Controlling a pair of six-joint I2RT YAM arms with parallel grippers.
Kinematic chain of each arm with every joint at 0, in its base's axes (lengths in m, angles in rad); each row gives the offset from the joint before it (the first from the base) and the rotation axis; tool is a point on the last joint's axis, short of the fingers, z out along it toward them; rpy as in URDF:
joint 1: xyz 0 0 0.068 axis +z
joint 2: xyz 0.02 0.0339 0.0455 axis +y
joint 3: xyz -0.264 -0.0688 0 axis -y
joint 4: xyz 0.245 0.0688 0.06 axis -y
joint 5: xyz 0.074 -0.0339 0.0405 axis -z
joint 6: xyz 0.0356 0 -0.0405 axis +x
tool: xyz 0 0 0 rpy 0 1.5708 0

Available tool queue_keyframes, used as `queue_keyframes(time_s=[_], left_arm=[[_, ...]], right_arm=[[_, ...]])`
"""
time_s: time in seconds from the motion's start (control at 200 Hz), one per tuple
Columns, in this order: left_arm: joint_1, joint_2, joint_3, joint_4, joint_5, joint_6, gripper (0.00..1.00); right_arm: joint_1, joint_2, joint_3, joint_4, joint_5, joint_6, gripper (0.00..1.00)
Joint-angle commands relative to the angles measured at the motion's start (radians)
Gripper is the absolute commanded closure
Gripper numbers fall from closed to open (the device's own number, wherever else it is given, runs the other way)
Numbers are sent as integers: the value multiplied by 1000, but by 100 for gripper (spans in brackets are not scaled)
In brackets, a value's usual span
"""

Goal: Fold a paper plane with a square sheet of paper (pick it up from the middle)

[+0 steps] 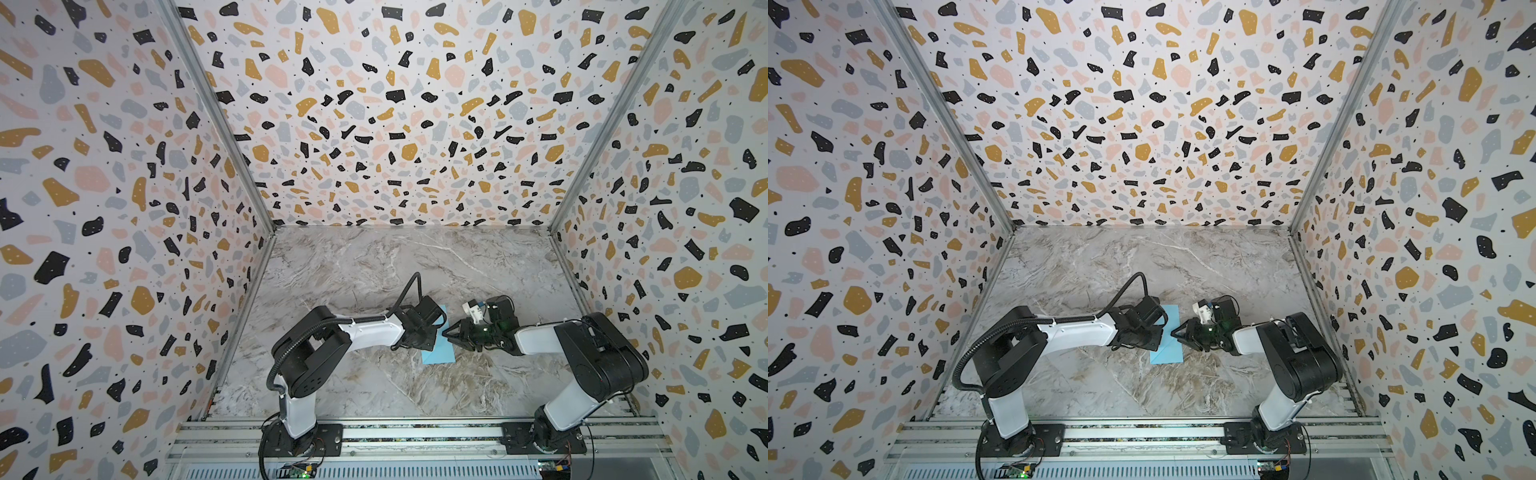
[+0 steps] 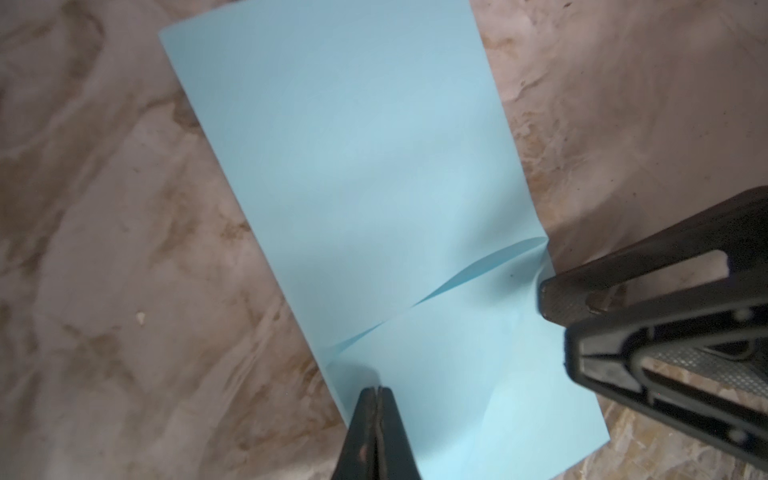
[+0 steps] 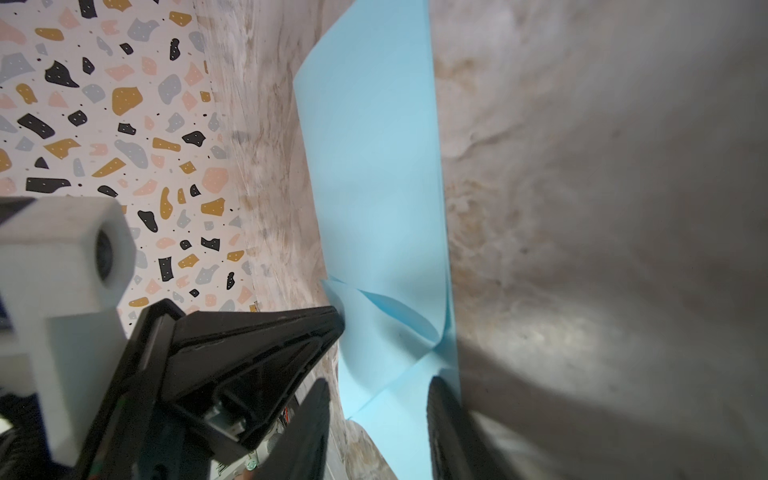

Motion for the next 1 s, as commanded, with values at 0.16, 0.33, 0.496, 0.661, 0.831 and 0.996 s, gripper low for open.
queue_keyframes(time_s=[0.16,0.33,0.496,0.661,0.831,0.996], left_arm=[[9,5,-43,36,18,-27,99],[16,3,-64,53,42,-40,99],[17,0,-70,55,50,-43,99],[20,-7,-70,56,54,-43,99],[23,-13,-65,55,60,-42,99],[32,-57,-50,45,63,-40,98]], right_arm=[[12,22,10,24,1,25,61],[23,42,10,60,-12,46,61],[43,65,17,102,-27,76,61],[58,85,5,188,-44,137,63],[62,96,-6,232,-41,160,70],[62,100,-8,238,-22,147,93]])
